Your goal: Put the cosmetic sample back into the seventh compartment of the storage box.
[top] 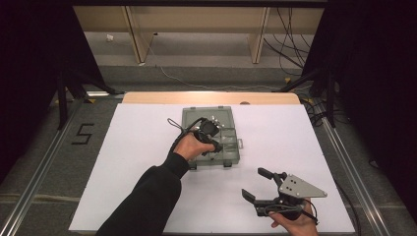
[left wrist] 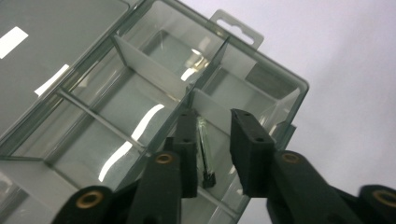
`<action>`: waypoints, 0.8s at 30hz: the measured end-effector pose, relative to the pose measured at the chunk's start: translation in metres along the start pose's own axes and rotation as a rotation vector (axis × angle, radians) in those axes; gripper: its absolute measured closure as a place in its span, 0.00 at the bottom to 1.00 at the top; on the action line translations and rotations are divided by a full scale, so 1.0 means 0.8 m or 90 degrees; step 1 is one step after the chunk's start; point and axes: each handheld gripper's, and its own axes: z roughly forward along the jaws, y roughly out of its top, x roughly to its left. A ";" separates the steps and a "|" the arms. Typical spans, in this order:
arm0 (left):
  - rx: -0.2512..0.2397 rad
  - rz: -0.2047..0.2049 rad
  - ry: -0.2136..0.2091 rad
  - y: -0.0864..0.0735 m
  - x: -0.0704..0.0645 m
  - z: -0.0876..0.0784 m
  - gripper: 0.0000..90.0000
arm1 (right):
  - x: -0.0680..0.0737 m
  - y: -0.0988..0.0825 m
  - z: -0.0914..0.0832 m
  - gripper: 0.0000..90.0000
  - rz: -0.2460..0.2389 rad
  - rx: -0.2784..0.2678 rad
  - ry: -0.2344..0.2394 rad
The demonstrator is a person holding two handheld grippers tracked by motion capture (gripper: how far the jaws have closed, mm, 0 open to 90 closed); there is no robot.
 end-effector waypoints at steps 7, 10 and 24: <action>-0.006 0.012 0.001 0.000 -0.004 -0.007 0.68 | 0.000 0.000 0.000 0.18 0.000 0.001 0.000; -0.017 0.016 0.012 0.000 -0.008 -0.013 0.49 | 0.000 0.000 0.000 0.18 0.000 0.001 0.000; -0.103 0.043 0.007 -0.019 -0.022 -0.032 0.29 | 0.000 0.002 -0.005 0.18 -0.008 0.025 -0.013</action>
